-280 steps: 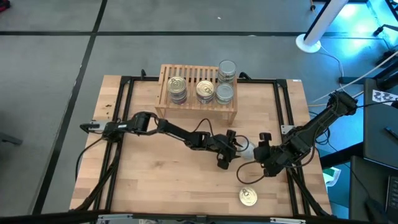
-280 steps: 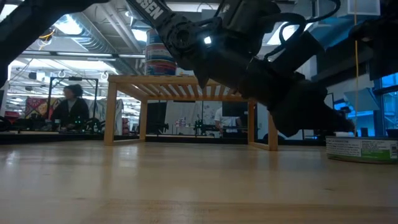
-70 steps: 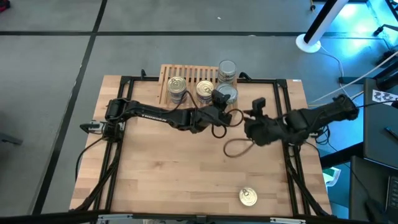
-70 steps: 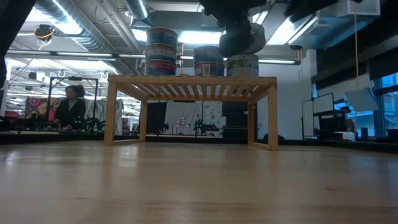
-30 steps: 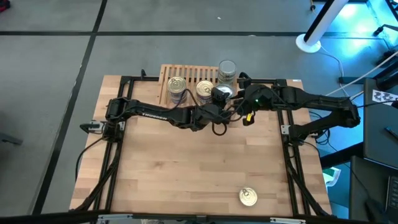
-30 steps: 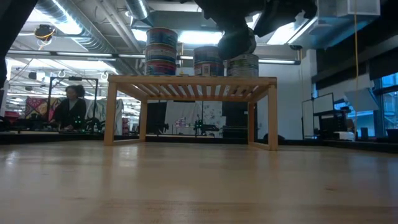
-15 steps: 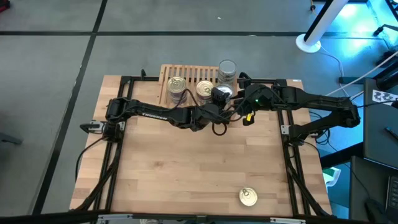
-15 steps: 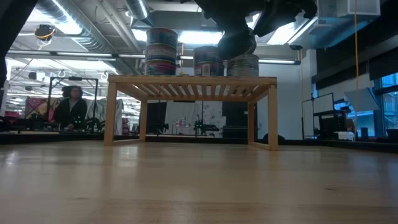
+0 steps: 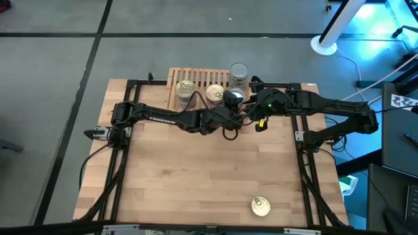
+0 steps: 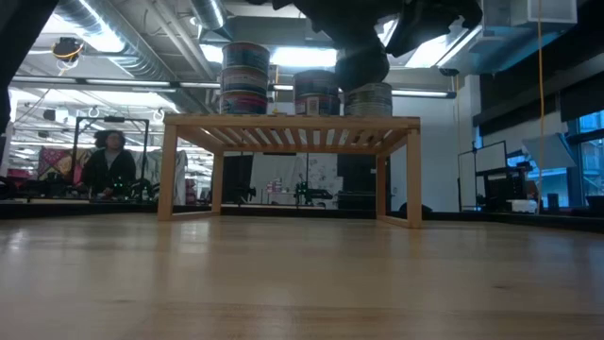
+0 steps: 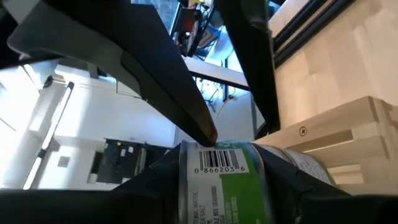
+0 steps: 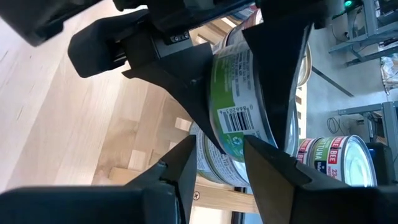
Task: Stack canned seafood by type on shelf
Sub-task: Stack the green tuna can on top of the green tuna can on the shelf
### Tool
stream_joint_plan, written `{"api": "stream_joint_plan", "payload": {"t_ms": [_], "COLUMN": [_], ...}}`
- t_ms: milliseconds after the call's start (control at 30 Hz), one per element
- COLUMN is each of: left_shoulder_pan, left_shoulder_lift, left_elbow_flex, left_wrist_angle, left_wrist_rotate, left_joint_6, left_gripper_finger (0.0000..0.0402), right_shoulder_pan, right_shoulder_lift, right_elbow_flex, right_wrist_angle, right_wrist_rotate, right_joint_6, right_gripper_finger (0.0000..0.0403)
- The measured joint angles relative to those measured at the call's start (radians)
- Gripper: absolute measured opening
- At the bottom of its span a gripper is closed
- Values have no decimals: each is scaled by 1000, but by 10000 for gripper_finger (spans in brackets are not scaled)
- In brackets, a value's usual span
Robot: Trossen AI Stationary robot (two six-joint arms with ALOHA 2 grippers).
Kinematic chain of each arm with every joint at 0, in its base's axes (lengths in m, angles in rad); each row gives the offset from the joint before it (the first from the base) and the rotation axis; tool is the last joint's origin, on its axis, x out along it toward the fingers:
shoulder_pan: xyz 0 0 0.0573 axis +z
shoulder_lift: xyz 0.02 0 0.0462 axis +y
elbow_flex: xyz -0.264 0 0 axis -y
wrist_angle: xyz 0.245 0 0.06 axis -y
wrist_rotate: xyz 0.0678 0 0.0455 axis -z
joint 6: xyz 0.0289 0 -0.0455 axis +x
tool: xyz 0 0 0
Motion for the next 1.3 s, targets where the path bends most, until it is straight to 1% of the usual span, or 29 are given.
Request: {"api": "stream_joint_plan", "payload": {"t_ms": [567,867,1067,1300], "left_shoulder_pan": [0,-1,-2,-6], "left_shoulder_lift": [0,0,0,0], "left_elbow_flex": [0,0,0,0], "left_wrist_angle": [-5,-5,-5,-6], "left_wrist_rotate": [1,-3,-3,-4], "left_joint_6": [-14,-87,-85,-33], "left_gripper_finger": [153,153,153,153], "right_shoulder_pan": [0,0,0,0], "right_shoulder_lift": [0,0,0,0], "right_elbow_flex": [0,0,0,0], "right_wrist_angle": [1,1,0,-1], "right_wrist_rotate": [0,0,0,5], "right_joint_6": [-1,-1,-1,-2], "right_gripper_finger": [136,136,136,136]}}
